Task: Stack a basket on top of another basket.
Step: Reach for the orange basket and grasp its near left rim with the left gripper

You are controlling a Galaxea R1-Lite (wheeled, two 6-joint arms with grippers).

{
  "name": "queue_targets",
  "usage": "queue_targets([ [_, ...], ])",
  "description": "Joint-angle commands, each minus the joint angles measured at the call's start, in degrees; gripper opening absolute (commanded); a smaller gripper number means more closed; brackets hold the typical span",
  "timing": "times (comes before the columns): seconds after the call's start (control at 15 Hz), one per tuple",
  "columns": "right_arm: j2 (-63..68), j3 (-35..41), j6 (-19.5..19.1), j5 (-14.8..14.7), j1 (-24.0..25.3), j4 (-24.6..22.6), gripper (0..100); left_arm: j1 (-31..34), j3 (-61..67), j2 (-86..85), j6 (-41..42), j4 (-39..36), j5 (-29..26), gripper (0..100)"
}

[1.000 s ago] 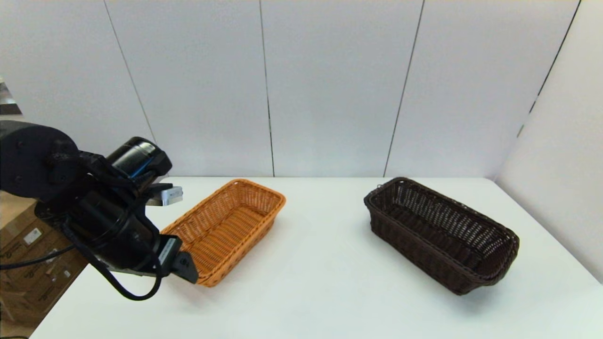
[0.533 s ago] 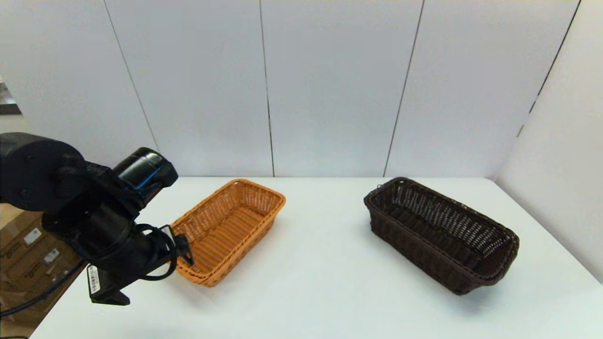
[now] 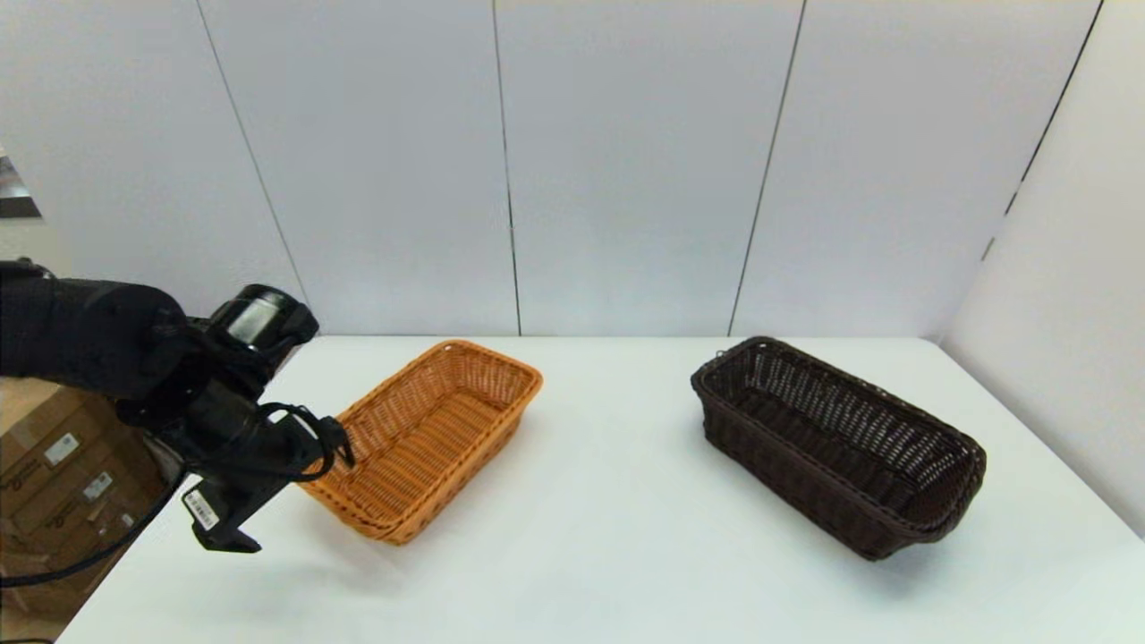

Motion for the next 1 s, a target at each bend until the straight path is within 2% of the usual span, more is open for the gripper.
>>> queue_targets([
  [0.07,0.07,0.0,-0.05,0.01,0.0,0.0,100,1.23,-3.16,6.27,-0.57,-0.27,-0.27,100],
  [1.0,0.07,0.0,-0.05,0.01,0.0,0.0,100,2.19,-5.88,19.02,-0.74,-3.17,-0.27,100],
])
